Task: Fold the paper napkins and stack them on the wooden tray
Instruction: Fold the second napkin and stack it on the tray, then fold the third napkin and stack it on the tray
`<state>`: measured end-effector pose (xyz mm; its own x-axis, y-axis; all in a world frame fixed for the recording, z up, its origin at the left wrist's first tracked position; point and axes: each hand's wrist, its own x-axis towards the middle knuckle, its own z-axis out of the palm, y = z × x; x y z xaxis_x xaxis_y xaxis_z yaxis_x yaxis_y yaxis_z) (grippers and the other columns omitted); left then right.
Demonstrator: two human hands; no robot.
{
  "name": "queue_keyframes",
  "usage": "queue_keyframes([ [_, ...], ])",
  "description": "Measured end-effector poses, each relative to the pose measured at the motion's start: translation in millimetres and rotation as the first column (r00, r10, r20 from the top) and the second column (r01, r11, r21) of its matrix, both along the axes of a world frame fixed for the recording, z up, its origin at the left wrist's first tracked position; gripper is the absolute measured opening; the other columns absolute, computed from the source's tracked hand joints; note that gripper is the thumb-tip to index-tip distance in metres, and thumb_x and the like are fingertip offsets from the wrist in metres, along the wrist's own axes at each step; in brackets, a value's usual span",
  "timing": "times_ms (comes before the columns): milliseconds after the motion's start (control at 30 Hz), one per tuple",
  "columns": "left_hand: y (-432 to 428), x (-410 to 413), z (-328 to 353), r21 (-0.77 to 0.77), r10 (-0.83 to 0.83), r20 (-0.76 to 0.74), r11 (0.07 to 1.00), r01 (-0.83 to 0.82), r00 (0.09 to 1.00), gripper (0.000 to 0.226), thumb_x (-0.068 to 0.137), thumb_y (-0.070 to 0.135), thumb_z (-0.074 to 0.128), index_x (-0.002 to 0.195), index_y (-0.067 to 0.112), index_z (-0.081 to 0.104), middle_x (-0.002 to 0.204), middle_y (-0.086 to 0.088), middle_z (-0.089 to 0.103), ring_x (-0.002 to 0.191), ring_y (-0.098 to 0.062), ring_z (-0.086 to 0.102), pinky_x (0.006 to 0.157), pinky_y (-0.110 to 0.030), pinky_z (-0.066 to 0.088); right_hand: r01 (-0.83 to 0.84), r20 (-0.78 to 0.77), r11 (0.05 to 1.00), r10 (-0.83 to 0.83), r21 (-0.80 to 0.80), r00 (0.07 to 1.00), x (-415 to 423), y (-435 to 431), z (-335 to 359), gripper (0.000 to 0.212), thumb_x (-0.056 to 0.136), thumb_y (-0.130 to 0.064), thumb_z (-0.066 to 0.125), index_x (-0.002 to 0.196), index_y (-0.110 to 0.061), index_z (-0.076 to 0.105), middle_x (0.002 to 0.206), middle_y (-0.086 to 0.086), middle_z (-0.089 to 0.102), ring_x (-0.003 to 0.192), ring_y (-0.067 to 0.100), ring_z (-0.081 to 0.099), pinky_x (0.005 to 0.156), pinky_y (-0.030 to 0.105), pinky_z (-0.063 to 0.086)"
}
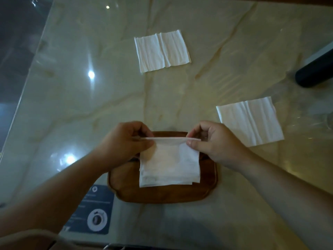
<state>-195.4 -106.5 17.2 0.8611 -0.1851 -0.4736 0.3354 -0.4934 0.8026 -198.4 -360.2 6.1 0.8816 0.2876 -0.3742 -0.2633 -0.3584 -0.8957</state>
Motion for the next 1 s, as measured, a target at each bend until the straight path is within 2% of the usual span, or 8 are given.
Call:
queue_keyframes([
  [100, 6.3, -14.1, -11.1, 0.078, -0.031, -0.025, 0.996, 0.033, 0.999, 0.026, 0.077, 0.012, 0.072, 0.073, 0.038, 0.067, 0.069, 0.019, 0.07, 0.06, -0.004, 0.067, 0.049, -0.012, 0.048, -0.063, -0.016, 0.997, 0.062, -0.052, 0.998, -13.0, 8.5, -14.9, 0.008, 0.08, -0.016, 0.072, 0.082, -0.02, 0.065, 0.079, 0.005, 0.071, 0.071, 0.021, 0.068, 0.066, 0.036, 0.055],
  [267, 11.2, -21.0, -26.7, 0.179, -0.073, -0.02, 0.981, 0.075, 0.997, 0.022, 0.076, 0.015, 0.073, 0.069, 0.035, 0.066, 0.068, 0.01, 0.069, 0.063, -0.002, 0.066, 0.05, -0.012, 0.048, -0.22, 0.159, 0.93, 0.275, -0.296, 0.948, -17.8, 14.1, -19.7, 0.005, 0.083, -0.027, 0.066, 0.085, -0.028, 0.062, 0.078, -0.011, 0.066, 0.073, 0.004, 0.06, 0.057, 0.014, 0.045],
  [400, 11.0, -19.1, -30.7, 0.213, -0.09, -0.023, 0.973, 0.093, 0.996, 0.019, 0.076, 0.015, 0.073, 0.072, 0.032, 0.066, 0.068, 0.008, 0.07, 0.06, -0.005, 0.068, 0.057, -0.025, 0.058, -0.255, 0.251, 0.888, 0.366, -0.383, 0.896, -10.9, 15.2, -17.1, 0.004, 0.085, -0.021, 0.064, 0.089, -0.02, 0.063, 0.084, -0.007, 0.066, 0.077, 0.005, 0.058, 0.064, 0.013, 0.044],
  [500, 8.2, -17.3, -29.6, 0.227, -0.151, -0.019, 0.962, 0.151, 0.988, 0.019, 0.076, 0.016, 0.073, 0.072, 0.032, 0.065, 0.069, 0.008, 0.068, 0.059, -0.006, 0.068, 0.052, -0.022, 0.057, -0.272, 0.271, 0.867, 0.405, -0.418, 0.873, -9.9, 13.3, -17.3, 0.008, 0.084, -0.021, 0.063, 0.092, -0.019, 0.062, 0.088, -0.005, 0.063, 0.076, 0.006, 0.055, 0.062, 0.017, 0.042],
  [633, 9.8, -16.9, -24.8, 0.453, -0.387, 0.191, 0.85, 0.269, 0.902, 0.011, 0.075, 0.034, 0.069, 0.08, 0.031, 0.059, 0.073, 0.016, 0.055, 0.058, -0.005, 0.057, 0.051, -0.02, 0.043, -0.234, 0.347, 0.769, 0.508, -0.594, 0.789, -16.0, 9.1, -18.8, 0.026, 0.083, -0.039, 0.06, 0.102, -0.023, 0.058, 0.102, -0.005, 0.057, 0.078, 0.014, 0.057, 0.063, 0.03, 0.048],
  [800, -11.4, -0.2, -16.0, 0.615, -0.568, 0.386, 0.746, 0.255, 0.727, 0.02, 0.077, 0.041, 0.064, 0.087, 0.025, 0.058, 0.076, 0.009, 0.054, 0.055, -0.013, 0.053, 0.043, -0.024, 0.041, -0.058, 0.4, 0.77, 0.393, -0.635, 0.828, -8.6, -23.7, -13.4, 0.029, 0.081, -0.044, 0.061, 0.101, -0.023, 0.057, 0.103, -0.005, 0.057, 0.068, 0.014, 0.058, 0.052, 0.026, 0.041],
  [867, -33.5, 13.5, -15.2, 0.617, -0.613, 0.394, 0.729, 0.297, 0.685, 0.022, 0.08, 0.043, 0.058, 0.092, 0.025, 0.058, 0.084, 0.004, 0.06, 0.063, -0.016, 0.057, 0.047, -0.026, 0.042, 0.002, 0.392, 0.762, 0.331, -0.648, 0.858, -3.8, -44.1, -12.7, 0.029, 0.081, -0.044, 0.062, 0.101, -0.023, 0.058, 0.105, -0.005, 0.057, 0.07, 0.013, 0.058, 0.054, 0.026, 0.037],
  [1000, -90.0, 42.9, -17.1, 0.595, -0.643, 0.399, 0.724, 0.349, 0.654, 0.024, 0.084, 0.044, 0.056, 0.1, 0.027, 0.056, 0.096, 0.004, 0.061, 0.082, -0.019, 0.06, 0.061, -0.037, 0.054, 0.12, 0.345, 0.733, 0.164, -0.67, 0.924, 2.5, -87.9, -11.6, 0.029, 0.081, -0.045, 0.062, 0.102, -0.025, 0.058, 0.108, -0.008, 0.057, 0.079, 0.013, 0.061, 0.064, 0.034, 0.049],
])
